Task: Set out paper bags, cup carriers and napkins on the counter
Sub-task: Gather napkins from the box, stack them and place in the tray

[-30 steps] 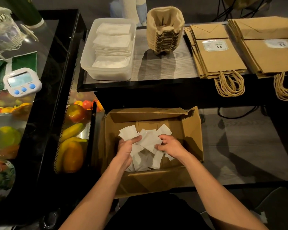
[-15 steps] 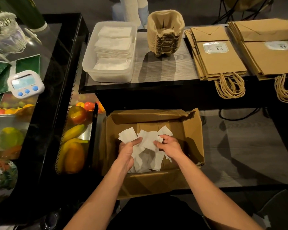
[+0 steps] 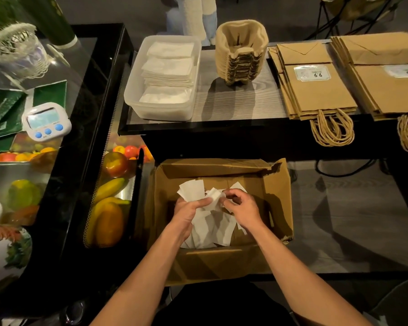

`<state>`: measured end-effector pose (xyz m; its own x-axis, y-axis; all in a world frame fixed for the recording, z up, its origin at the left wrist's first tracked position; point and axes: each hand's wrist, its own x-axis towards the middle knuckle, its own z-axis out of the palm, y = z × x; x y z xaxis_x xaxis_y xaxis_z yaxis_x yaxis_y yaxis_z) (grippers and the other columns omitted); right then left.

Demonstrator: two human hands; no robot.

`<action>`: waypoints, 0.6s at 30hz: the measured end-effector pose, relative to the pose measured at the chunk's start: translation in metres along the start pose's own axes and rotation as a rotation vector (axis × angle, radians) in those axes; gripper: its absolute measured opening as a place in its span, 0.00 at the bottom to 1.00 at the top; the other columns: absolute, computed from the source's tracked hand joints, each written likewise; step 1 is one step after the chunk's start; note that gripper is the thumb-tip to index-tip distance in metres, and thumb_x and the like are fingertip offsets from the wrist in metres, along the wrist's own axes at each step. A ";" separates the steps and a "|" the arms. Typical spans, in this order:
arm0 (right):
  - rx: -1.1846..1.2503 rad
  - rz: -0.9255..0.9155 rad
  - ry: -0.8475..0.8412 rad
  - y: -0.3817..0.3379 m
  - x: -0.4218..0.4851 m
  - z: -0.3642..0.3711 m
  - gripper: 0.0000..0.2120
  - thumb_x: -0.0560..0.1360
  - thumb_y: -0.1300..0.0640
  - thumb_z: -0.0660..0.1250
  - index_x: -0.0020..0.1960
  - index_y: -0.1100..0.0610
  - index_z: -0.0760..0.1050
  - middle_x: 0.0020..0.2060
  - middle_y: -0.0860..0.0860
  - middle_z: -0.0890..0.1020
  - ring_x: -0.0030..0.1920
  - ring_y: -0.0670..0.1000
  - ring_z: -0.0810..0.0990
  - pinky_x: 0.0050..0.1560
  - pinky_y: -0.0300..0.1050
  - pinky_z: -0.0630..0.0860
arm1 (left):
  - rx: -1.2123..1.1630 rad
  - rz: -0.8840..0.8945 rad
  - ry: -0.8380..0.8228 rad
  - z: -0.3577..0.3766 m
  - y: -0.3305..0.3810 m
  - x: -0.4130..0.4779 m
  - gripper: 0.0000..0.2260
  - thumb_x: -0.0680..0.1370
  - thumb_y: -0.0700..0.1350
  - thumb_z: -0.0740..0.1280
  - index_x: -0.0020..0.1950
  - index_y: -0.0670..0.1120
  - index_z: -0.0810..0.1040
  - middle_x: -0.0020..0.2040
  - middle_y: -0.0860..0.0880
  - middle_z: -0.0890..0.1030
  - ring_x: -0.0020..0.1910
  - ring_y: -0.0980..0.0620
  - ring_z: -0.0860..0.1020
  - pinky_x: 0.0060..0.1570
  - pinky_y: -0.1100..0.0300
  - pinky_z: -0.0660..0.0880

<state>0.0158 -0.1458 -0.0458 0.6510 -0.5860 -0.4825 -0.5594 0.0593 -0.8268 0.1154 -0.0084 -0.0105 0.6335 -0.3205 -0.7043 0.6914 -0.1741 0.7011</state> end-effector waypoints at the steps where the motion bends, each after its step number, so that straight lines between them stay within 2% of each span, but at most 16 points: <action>1: -0.002 -0.016 0.014 -0.001 -0.001 -0.002 0.07 0.76 0.48 0.73 0.54 0.42 0.81 0.59 0.45 0.78 0.62 0.47 0.75 0.55 0.43 0.77 | -0.012 -0.004 0.013 0.000 0.001 0.001 0.21 0.69 0.38 0.80 0.56 0.50 0.75 0.54 0.44 0.82 0.56 0.43 0.80 0.59 0.47 0.78; 4: -0.044 -0.085 0.049 -0.006 -0.004 -0.009 0.09 0.77 0.50 0.73 0.57 0.49 0.83 0.52 0.42 0.81 0.56 0.43 0.76 0.49 0.34 0.73 | -0.046 -0.032 0.070 -0.001 0.002 0.003 0.27 0.66 0.41 0.82 0.59 0.50 0.74 0.57 0.44 0.82 0.58 0.42 0.80 0.63 0.42 0.77; 7: -0.133 -0.138 0.064 -0.010 -0.007 -0.011 0.11 0.77 0.50 0.73 0.57 0.52 0.84 0.50 0.43 0.83 0.55 0.43 0.79 0.50 0.33 0.73 | -0.073 -0.018 0.076 -0.001 0.000 0.006 0.36 0.62 0.43 0.84 0.66 0.49 0.73 0.59 0.45 0.82 0.60 0.42 0.80 0.65 0.39 0.76; 10: -0.130 -0.114 0.067 -0.008 -0.005 -0.011 0.08 0.77 0.50 0.73 0.55 0.50 0.83 0.50 0.42 0.82 0.56 0.45 0.79 0.51 0.36 0.74 | -0.098 0.002 0.064 0.002 -0.001 0.007 0.46 0.54 0.48 0.86 0.70 0.49 0.71 0.61 0.45 0.81 0.62 0.41 0.79 0.67 0.39 0.75; 11: -0.130 -0.091 0.065 -0.007 -0.005 -0.010 0.07 0.77 0.51 0.73 0.54 0.48 0.81 0.52 0.42 0.81 0.58 0.46 0.78 0.53 0.39 0.75 | -0.091 -0.001 0.055 0.003 -0.001 0.007 0.45 0.55 0.49 0.86 0.69 0.50 0.72 0.61 0.45 0.81 0.62 0.42 0.78 0.67 0.39 0.74; 13: -0.133 -0.055 0.027 -0.006 -0.005 -0.009 0.14 0.77 0.53 0.74 0.59 0.43 0.76 0.60 0.44 0.77 0.64 0.49 0.74 0.59 0.46 0.76 | -0.059 0.015 0.051 0.003 0.000 0.005 0.33 0.63 0.43 0.84 0.63 0.50 0.73 0.57 0.47 0.81 0.58 0.45 0.79 0.64 0.44 0.76; 14: -0.125 -0.051 0.001 -0.006 -0.005 -0.010 0.20 0.76 0.53 0.75 0.63 0.40 0.73 0.64 0.44 0.74 0.66 0.49 0.72 0.62 0.49 0.76 | -0.030 0.025 0.051 0.003 0.001 0.005 0.26 0.67 0.40 0.82 0.59 0.51 0.73 0.54 0.49 0.81 0.54 0.49 0.79 0.58 0.49 0.77; 16: -0.115 -0.072 -0.093 -0.014 -0.005 -0.013 0.28 0.75 0.53 0.76 0.70 0.38 0.68 0.67 0.41 0.68 0.66 0.46 0.67 0.64 0.52 0.73 | 0.055 0.043 0.026 0.001 -0.001 0.009 0.23 0.71 0.37 0.79 0.58 0.51 0.71 0.51 0.52 0.80 0.49 0.54 0.77 0.48 0.57 0.75; 18: -0.158 -0.103 -0.221 -0.023 -0.004 -0.015 0.23 0.75 0.51 0.75 0.66 0.38 0.72 0.68 0.39 0.67 0.67 0.46 0.68 0.63 0.48 0.74 | 0.119 0.047 -0.002 -0.001 0.000 0.009 0.23 0.72 0.38 0.79 0.60 0.49 0.72 0.54 0.50 0.81 0.51 0.53 0.79 0.52 0.55 0.76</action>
<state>0.0185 -0.1570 -0.0211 0.7950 -0.3907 -0.4641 -0.5462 -0.1281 -0.8278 0.1208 -0.0105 -0.0170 0.6632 -0.3328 -0.6704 0.6152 -0.2679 0.7415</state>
